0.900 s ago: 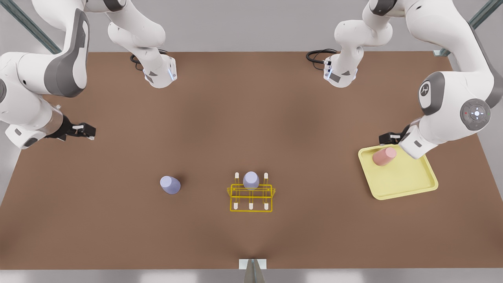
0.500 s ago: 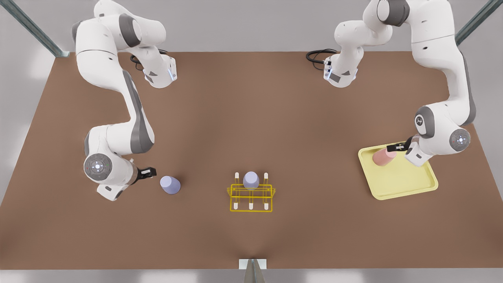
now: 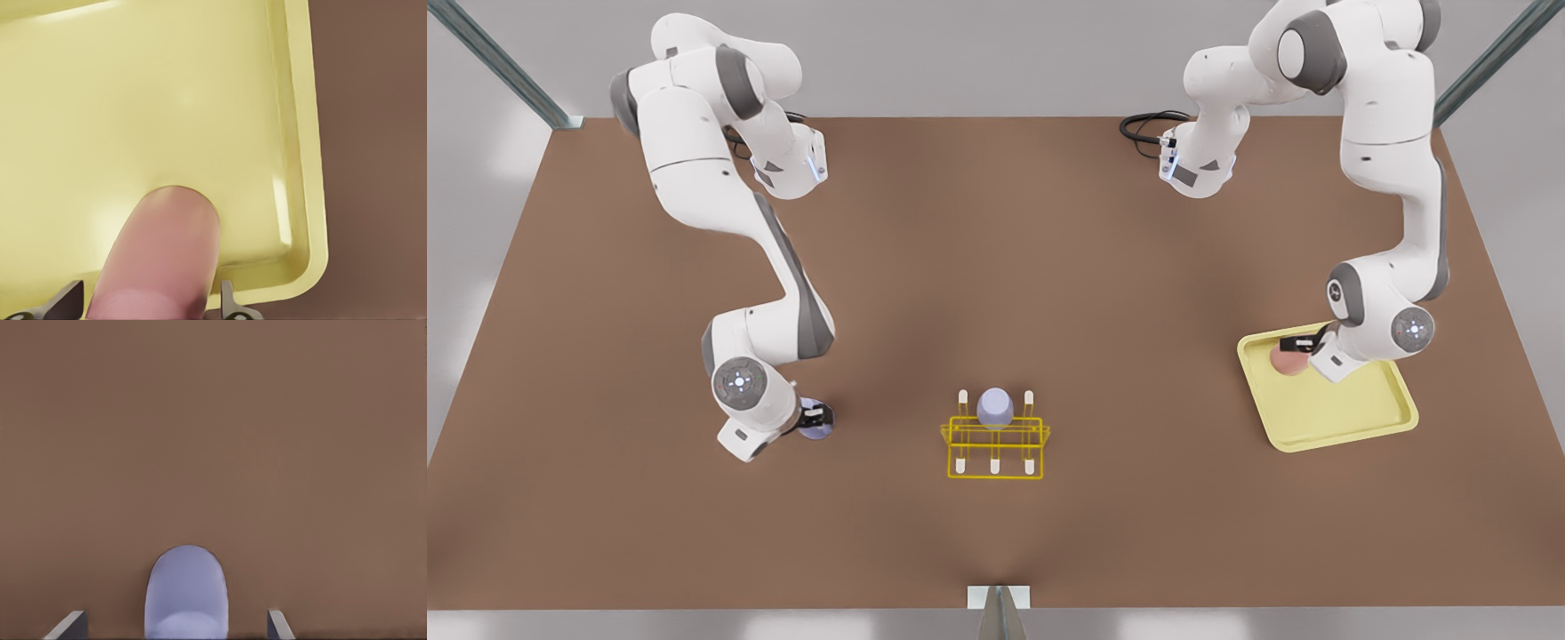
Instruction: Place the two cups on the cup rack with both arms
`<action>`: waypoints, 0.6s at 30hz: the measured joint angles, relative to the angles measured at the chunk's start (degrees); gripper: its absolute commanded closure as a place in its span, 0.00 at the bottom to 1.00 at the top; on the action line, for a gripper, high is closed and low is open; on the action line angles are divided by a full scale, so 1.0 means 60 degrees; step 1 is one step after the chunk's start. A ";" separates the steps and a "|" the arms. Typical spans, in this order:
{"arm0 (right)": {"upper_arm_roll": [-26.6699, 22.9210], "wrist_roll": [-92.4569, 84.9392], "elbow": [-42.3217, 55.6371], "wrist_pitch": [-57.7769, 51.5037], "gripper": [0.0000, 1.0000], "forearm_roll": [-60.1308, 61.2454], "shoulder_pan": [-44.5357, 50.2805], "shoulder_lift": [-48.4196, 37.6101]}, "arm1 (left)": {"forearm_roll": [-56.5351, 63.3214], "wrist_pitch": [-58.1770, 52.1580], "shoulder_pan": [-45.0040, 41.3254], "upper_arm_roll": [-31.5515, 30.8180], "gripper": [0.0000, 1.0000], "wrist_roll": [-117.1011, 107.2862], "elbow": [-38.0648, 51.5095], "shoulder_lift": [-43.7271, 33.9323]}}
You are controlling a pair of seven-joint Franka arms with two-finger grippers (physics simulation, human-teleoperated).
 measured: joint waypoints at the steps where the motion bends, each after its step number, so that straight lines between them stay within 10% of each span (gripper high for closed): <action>1: 0.0003 0.0108 -0.0290 0.0213 0.00 -0.0002 -0.0022 -0.0144 | -0.0011 0.0062 0.0002 0.0001 0.00 0.0047 -0.0046 0.0058; 18: 0.0020 0.1271 -0.2263 0.1993 0.00 0.0502 -0.0086 -0.0387 | -0.0016 0.0583 0.0006 -0.0009 0.10 0.0560 -0.0060 0.0275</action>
